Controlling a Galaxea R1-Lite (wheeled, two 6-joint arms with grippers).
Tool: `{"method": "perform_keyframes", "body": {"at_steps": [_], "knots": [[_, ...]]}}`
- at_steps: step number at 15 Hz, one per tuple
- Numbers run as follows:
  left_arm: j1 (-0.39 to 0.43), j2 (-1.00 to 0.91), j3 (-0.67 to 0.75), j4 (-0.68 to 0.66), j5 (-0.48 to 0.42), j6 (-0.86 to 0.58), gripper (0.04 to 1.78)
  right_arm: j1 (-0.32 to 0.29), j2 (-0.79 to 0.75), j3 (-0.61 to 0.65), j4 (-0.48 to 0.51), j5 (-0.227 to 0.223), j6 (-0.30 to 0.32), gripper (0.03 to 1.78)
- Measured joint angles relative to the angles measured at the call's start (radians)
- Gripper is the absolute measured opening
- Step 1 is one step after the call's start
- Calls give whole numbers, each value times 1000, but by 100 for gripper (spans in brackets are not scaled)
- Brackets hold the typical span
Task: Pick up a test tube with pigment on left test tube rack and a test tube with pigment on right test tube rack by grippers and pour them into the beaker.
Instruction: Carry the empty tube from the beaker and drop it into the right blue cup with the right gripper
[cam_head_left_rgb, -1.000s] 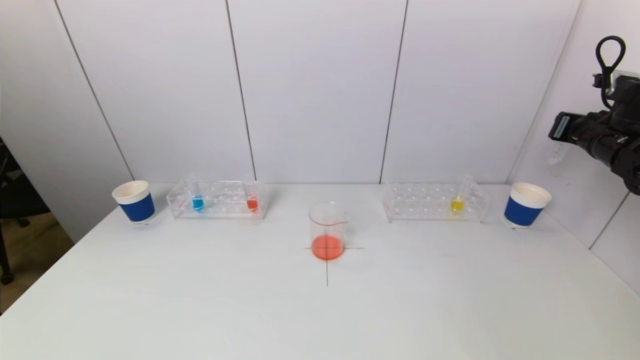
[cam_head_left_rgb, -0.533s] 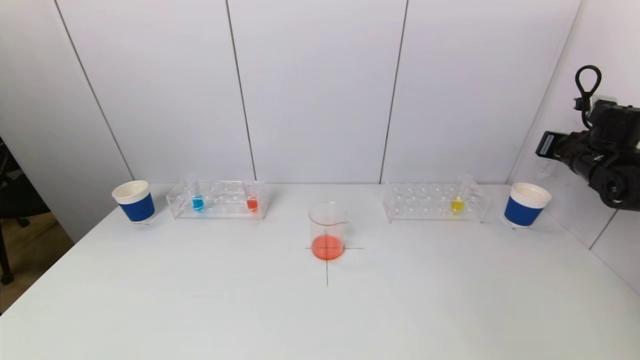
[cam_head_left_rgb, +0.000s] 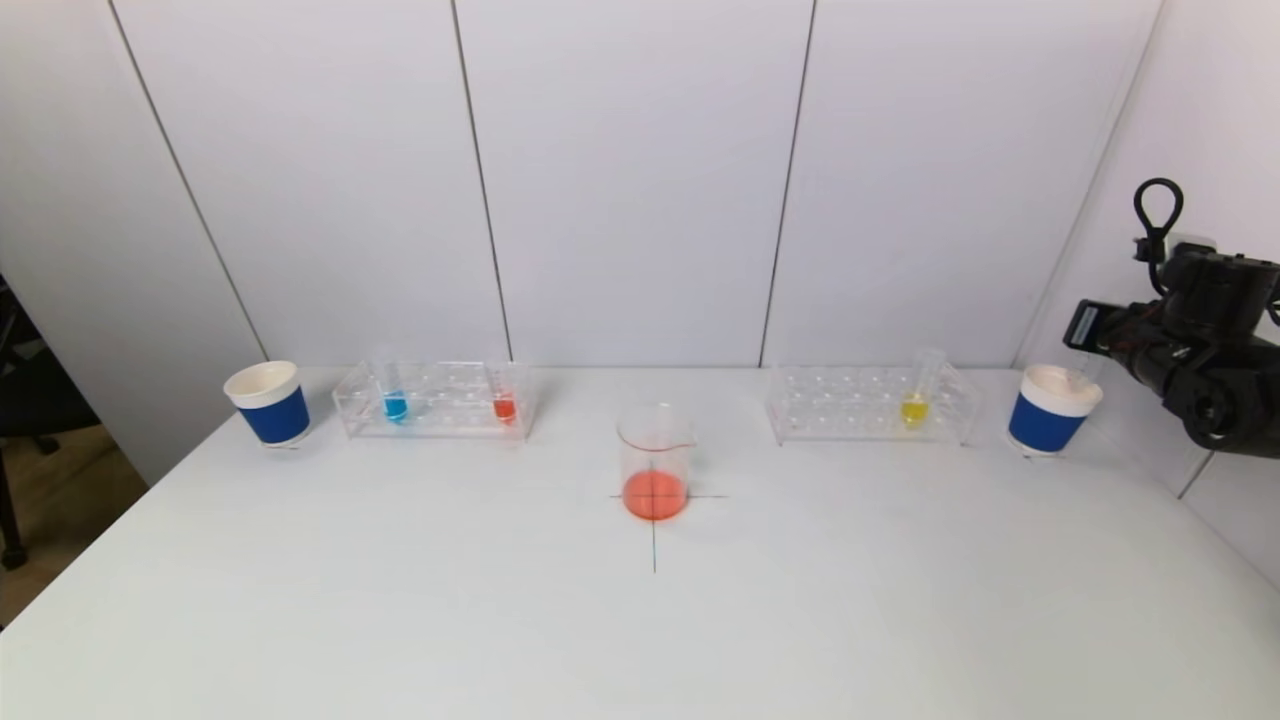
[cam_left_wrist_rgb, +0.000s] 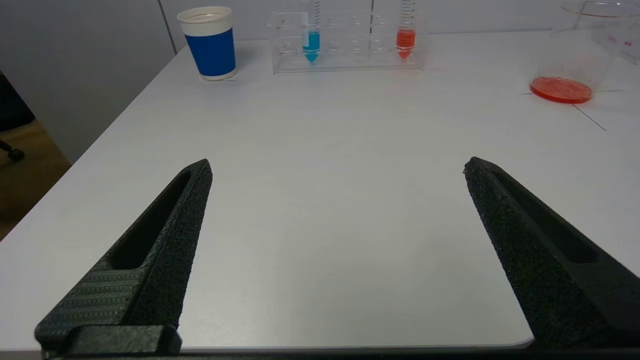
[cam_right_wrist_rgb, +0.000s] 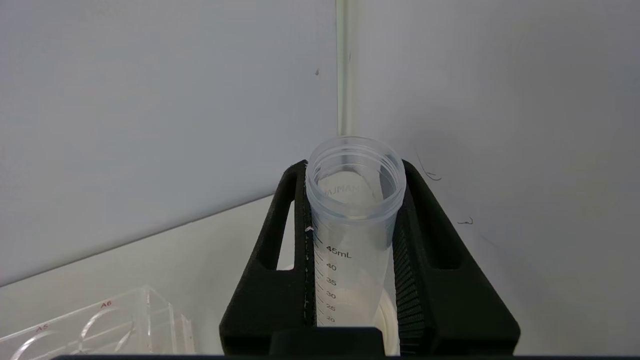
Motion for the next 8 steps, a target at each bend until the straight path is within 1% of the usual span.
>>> {"method": "perform_keyframes", "body": {"at_steps": [2,3,8], "knots": [[0,0,0,0,0,0,176,1,11,28,-54,4,0,50],[0,0,0,0,0,-1,176,1,15,42,-64,6,0,50],[0,0,0,0,0,0,176,3,24,86,-77,6,0,50]]}}
